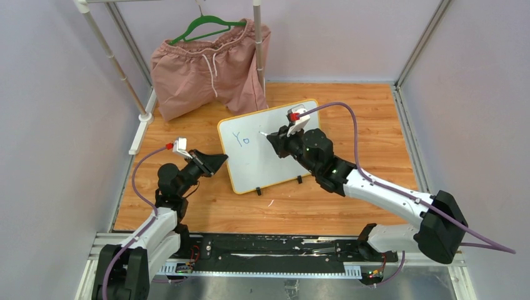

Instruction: Write a sentence on the whiteboard

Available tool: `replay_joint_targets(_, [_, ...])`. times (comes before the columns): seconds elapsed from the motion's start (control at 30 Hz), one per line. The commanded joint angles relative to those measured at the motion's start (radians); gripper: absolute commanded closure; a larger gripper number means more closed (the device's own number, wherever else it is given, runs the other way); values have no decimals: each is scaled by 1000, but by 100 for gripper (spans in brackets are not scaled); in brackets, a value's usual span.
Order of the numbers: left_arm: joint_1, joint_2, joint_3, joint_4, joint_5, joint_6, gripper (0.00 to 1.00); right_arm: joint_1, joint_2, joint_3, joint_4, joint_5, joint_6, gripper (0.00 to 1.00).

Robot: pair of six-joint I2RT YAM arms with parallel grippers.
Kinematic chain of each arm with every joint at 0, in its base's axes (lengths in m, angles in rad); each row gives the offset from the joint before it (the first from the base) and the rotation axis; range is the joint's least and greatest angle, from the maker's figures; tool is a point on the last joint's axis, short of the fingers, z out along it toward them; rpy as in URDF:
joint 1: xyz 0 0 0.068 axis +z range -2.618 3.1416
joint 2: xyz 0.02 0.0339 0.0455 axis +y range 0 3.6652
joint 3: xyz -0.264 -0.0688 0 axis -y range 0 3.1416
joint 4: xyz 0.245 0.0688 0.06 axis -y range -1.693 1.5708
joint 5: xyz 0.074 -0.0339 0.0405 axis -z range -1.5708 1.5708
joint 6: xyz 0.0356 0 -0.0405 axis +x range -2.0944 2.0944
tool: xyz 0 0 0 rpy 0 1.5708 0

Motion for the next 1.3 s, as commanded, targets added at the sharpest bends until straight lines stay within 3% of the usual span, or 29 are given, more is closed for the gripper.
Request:
replay_joint_targets(0.0, [-3,-13,-11,52,-1,-3,100,-10,22,-5,91,-31,-7,100])
replay_joint_targets(1.27, [-3,-17,-12,52,1,-6,100,-9,122,83,62,-88,21,100])
